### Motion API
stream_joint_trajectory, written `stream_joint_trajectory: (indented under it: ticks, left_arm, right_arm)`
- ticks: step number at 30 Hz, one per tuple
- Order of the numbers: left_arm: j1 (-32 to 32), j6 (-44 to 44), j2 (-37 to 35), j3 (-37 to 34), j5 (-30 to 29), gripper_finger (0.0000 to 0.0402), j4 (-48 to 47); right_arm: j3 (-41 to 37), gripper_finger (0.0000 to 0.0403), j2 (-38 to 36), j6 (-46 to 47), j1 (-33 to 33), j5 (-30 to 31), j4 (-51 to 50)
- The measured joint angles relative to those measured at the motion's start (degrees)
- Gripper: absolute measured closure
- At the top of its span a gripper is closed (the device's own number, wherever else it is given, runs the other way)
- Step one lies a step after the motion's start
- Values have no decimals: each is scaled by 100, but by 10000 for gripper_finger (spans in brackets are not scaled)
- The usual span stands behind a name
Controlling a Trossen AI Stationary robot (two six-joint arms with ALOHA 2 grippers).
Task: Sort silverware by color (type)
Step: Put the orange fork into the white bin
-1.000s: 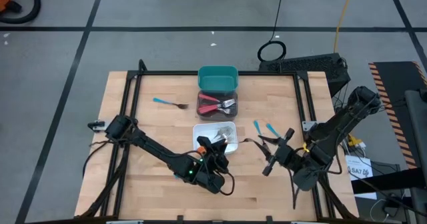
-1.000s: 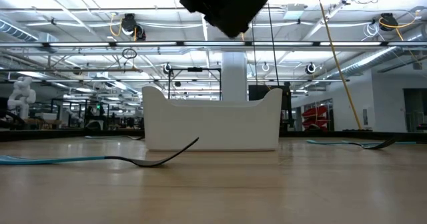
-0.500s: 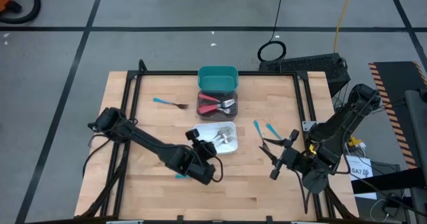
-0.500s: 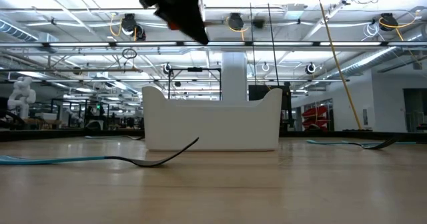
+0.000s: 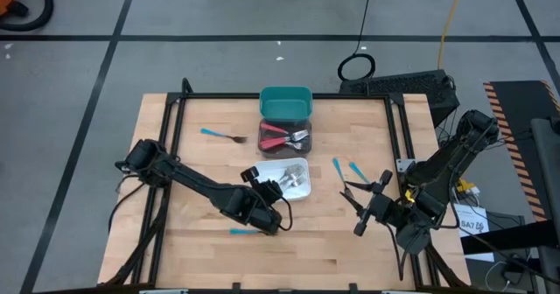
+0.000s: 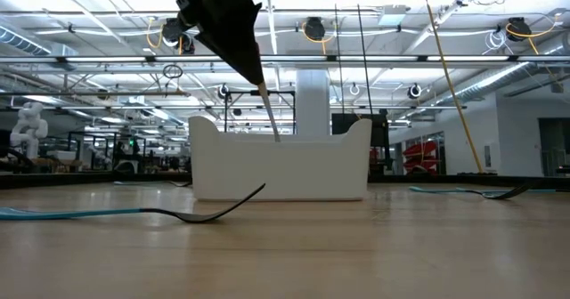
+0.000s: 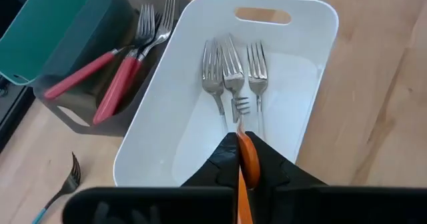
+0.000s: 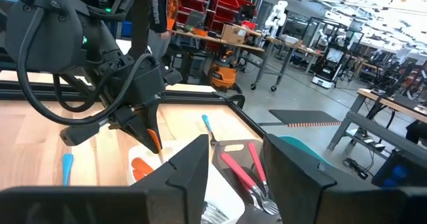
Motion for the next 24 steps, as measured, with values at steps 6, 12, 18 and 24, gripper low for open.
stream_joint_trajectory:
  ticks: [6, 12, 18, 24]
  left_arm:
    - [0, 21, 0, 0, -113, 397, 19]
    - [-59, 110, 0, 0, -315, 398, 96]
    - [-206, 249, -250, 0, -1033, 398, 109]
    - [-514, 258, -398, 0, -1388, 399, 100]
  right_arm:
    - [0, 264, 0, -44, 0, -2, -2]
    - [0, 264, 1, -63, 0, 0, -5]
    - [0, 264, 2, -34, 0, -3, -154]
    - [0, 264, 2, 42, 0, -17, -205]
